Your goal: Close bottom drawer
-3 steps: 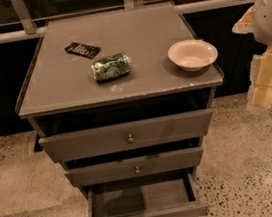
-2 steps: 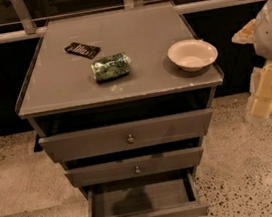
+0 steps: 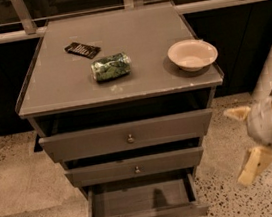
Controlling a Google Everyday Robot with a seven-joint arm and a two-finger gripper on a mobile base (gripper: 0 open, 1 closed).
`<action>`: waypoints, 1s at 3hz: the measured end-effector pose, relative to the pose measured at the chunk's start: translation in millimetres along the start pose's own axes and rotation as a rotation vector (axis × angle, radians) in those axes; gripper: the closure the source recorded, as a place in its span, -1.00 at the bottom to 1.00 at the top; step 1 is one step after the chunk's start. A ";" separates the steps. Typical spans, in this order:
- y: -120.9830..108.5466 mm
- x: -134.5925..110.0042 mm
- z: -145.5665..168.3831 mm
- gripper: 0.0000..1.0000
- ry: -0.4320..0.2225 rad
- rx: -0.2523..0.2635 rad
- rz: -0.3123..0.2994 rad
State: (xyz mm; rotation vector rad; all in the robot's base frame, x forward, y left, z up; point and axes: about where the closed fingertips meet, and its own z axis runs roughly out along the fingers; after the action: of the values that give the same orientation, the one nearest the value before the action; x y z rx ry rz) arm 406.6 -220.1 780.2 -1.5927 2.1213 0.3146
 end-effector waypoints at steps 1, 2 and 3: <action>13.4 47.2 73.1 -1.00 -0.076 -0.019 0.094; -4.1 54.0 85.2 -0.60 -0.088 0.040 0.113; -4.0 53.8 85.0 -0.14 -0.088 0.041 0.112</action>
Offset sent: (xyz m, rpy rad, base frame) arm -0.0075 -0.0024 -0.0783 0.0869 0.0363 -0.0542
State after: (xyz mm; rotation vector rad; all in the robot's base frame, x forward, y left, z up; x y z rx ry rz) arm 417.9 -228.5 680.5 -1.4141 2.1397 0.3692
